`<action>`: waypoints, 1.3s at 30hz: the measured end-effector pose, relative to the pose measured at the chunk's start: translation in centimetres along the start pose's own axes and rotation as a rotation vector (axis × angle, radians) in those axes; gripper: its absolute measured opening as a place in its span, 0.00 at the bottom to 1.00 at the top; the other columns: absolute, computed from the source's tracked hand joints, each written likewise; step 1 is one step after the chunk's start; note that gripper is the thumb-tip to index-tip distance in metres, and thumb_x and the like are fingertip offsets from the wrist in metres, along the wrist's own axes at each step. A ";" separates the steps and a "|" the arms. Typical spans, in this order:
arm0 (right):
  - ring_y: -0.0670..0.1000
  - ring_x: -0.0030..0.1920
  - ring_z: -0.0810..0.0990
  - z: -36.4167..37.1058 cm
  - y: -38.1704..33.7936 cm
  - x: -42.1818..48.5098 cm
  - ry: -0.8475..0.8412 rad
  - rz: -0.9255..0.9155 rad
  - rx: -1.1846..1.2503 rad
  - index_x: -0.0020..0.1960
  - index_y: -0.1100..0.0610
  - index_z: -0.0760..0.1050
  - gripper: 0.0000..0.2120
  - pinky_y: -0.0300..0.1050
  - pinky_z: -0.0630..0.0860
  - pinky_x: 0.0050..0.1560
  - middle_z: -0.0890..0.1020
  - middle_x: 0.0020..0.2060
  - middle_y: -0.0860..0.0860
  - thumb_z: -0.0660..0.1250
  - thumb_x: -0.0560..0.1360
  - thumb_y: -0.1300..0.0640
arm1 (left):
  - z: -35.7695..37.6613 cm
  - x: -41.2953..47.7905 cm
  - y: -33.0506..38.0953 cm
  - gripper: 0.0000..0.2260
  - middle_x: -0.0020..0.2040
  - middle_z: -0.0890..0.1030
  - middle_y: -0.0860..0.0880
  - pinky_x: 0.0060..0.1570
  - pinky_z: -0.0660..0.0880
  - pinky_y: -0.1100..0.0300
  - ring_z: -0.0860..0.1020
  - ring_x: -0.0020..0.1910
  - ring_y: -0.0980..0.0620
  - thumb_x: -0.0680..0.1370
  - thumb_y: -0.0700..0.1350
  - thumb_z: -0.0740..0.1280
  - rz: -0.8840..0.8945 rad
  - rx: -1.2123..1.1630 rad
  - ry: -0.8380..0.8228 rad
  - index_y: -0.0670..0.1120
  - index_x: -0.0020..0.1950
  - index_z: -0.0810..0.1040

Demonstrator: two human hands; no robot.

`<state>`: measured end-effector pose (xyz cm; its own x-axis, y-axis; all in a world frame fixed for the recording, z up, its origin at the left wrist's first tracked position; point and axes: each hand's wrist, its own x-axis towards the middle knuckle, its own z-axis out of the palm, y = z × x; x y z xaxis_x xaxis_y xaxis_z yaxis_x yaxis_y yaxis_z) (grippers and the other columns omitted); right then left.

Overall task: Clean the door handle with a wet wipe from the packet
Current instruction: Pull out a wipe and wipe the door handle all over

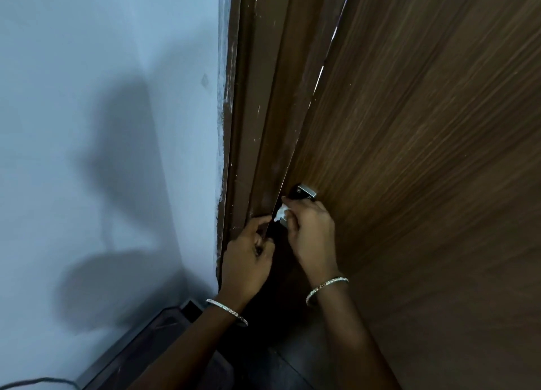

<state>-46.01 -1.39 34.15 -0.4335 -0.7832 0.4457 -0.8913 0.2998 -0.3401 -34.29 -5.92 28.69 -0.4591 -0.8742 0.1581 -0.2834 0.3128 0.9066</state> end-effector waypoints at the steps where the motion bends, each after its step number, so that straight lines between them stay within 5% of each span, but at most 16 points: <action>1: 0.54 0.54 0.78 -0.1 -0.2 0.4 -0.060 -0.024 -0.059 0.59 0.55 0.81 0.15 0.44 0.75 0.52 0.83 0.52 0.51 0.65 0.76 0.65 | 0.0 0.0 0.2 0.19 0.31 0.78 0.52 0.35 0.76 0.57 0.78 0.31 0.57 0.76 0.43 0.65 0.015 0.023 0.008 0.60 0.65 0.73; 5: 0.56 0.55 0.75 -0.2 -0.8 0.4 -0.231 -0.118 -0.129 0.53 0.58 0.80 0.13 0.48 0.75 0.53 0.81 0.50 0.54 0.66 0.71 0.67 | -0.2 -0.1 1.0 0.22 0.41 0.80 0.59 0.35 0.73 0.67 0.77 0.36 0.60 0.76 0.45 0.64 0.095 0.178 0.056 0.61 0.68 0.69; 9: 0.52 0.50 0.78 -0.4 -0.5 -0.9 -0.116 -0.047 0.037 0.54 0.55 0.81 0.16 0.34 0.70 0.49 0.83 0.47 0.52 0.67 0.70 0.69 | 0.1 0.0 2.0 0.20 0.62 0.79 0.54 0.49 0.79 0.52 0.81 0.51 0.50 0.77 0.48 0.62 0.141 0.215 0.082 0.58 0.68 0.70; 15: 0.45 0.49 0.82 -1.9 0.5 -3.1 -0.126 0.107 0.217 0.65 0.49 0.69 0.24 0.35 0.78 0.50 0.81 0.51 0.51 0.68 0.74 0.67 | 0.7 0.9 3.0 0.15 0.56 0.84 0.53 0.53 0.79 0.53 0.82 0.54 0.53 0.77 0.51 0.64 0.146 0.115 0.047 0.52 0.64 0.78; 20: 0.48 0.47 0.82 -3.3 1.5 -4.0 -0.091 0.158 0.122 0.54 0.50 0.78 0.12 0.40 0.77 0.49 0.83 0.46 0.49 0.68 0.75 0.63 | 0.8 0.7 2.7 0.13 0.52 0.86 0.52 0.53 0.80 0.55 0.84 0.50 0.57 0.75 0.48 0.70 0.019 -0.035 0.054 0.50 0.59 0.82; 24: 0.50 0.49 0.84 -3.8 1.7 -4.2 -0.068 0.160 0.128 0.51 0.53 0.83 0.10 0.49 0.79 0.50 0.86 0.47 0.48 0.70 0.73 0.65 | 0.7 0.6 2.1 0.12 0.49 0.87 0.51 0.49 0.79 0.66 0.84 0.45 0.60 0.74 0.45 0.73 -0.046 -0.106 0.059 0.48 0.57 0.84; 29: 0.53 0.51 0.82 -2.4 0.1 -2.7 -0.097 0.112 0.077 0.52 0.53 0.85 0.11 0.49 0.79 0.52 0.85 0.50 0.50 0.69 0.74 0.64 | 0.6 0.2 1.1 0.06 0.38 0.87 0.50 0.46 0.83 0.47 0.86 0.37 0.53 0.74 0.40 0.72 -0.224 -0.337 0.040 0.49 0.49 0.86; 34: 0.54 0.57 0.75 -0.3 -1.8 -0.3 -0.161 0.028 -0.132 0.53 0.53 0.83 0.10 0.43 0.72 0.52 0.82 0.51 0.52 0.63 0.78 0.59 | 0.2 -0.3 0.7 0.11 0.38 0.86 0.52 0.47 0.82 0.47 0.85 0.37 0.53 0.75 0.42 0.67 -0.246 -0.310 0.095 0.58 0.43 0.83; 39: 0.56 0.63 0.69 0.9 -2.6 -1.5 -0.222 -0.022 -0.269 0.54 0.55 0.81 0.10 0.47 0.72 0.61 0.79 0.60 0.53 0.64 0.77 0.62 | -0.4 -0.2 0.9 0.10 0.38 0.86 0.53 0.47 0.82 0.48 0.85 0.38 0.51 0.72 0.47 0.65 -0.266 -0.256 0.104 0.56 0.48 0.84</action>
<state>-42.91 -1.44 33.60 -0.4006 -0.8816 0.2497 -0.9160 0.3912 -0.0886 -34.10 -5.62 29.68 -0.3062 -0.9495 -0.0686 -0.1552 -0.0213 0.9876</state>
